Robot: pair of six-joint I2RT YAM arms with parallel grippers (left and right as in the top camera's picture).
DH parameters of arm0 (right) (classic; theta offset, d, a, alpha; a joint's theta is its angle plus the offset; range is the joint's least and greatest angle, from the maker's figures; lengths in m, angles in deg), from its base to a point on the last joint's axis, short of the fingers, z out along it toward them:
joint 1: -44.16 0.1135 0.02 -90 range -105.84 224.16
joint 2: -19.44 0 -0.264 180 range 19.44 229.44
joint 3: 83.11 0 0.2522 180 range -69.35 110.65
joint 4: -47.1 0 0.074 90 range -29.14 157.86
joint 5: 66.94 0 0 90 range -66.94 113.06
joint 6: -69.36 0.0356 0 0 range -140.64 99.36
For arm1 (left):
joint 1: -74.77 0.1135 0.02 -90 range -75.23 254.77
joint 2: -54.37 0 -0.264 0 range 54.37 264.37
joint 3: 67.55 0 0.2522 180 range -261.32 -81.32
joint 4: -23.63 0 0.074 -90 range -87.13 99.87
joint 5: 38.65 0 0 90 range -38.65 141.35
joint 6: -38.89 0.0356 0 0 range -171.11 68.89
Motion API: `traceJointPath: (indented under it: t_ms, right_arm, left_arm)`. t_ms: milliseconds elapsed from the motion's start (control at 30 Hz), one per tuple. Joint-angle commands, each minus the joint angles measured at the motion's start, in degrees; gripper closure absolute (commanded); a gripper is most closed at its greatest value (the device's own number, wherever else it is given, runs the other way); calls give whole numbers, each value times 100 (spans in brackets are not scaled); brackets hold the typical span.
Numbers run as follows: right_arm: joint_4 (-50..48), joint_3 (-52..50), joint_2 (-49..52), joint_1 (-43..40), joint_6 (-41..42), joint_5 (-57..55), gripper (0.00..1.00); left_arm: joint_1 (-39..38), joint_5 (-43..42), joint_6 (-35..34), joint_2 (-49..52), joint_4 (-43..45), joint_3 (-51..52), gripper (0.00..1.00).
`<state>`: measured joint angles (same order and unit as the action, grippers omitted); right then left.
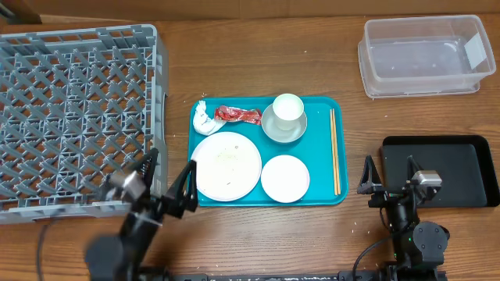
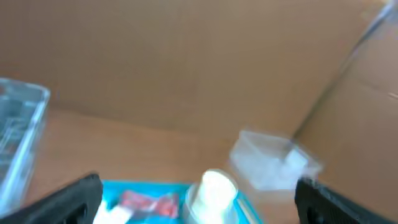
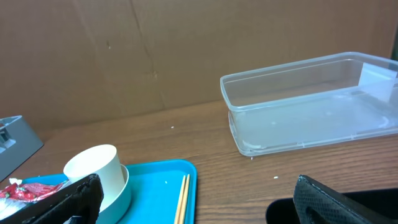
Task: Sort waste into correct bins and load items into the dishwasher
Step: 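Reach the left gripper to the small white bowl and grasp its rim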
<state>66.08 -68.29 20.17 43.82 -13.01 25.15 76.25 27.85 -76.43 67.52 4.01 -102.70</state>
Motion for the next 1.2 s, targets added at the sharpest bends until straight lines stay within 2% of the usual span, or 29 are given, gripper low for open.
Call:
traceJointPath:
  t_ms: [0,167,267,333,367,467,567,800,1000,1167]
  right_arm:
    - [-39,-61,-57,-4,-22,-72,0]
    - [-39,-61,-57,-4,-22,-72,0]
    - [-39,-61,-57,-4,-22,-72,0]
    - [-39,-61,-57,-4,-22,-74,0]
    - [-39,-61,-57,-4,-22,-72,0]
    - [-42,-61,-57,-4,-22,-72,0]
    - [-39,-61,-57,-4,-22,-74,0]
    - [-39,-61,-57,-4,-22,-74,0]
    - [-39,-61,-57,-4,-22,-72,0]
    - [-39,-61,-57,-4,-22,-74,0]
  left_arm:
    - [-39,52,1875,1788,-1506,-2081,0]
    - [-55,-50,2273,4579,-4693,-4931,0]
    - [-55,-247,1985,5792,-5718,-5991,0]
    - [-168,-782,2514,6483,-5947,-6443,0]
    - [-463,-59,2629,6913,-6054,-6701,0]
    - [-1145,2387,1641,7436,-5978,-6804,0]
    - [-1698,3209,1436,7952,-5799,-6804,0]
    - [-2194,3075,1528,8793,-5333,-6804,0]
    - [-2238,3152,1495,9270,-4391,-6802,0]
    - [-2240,2533,1307,9571,-4310,-6802,0]
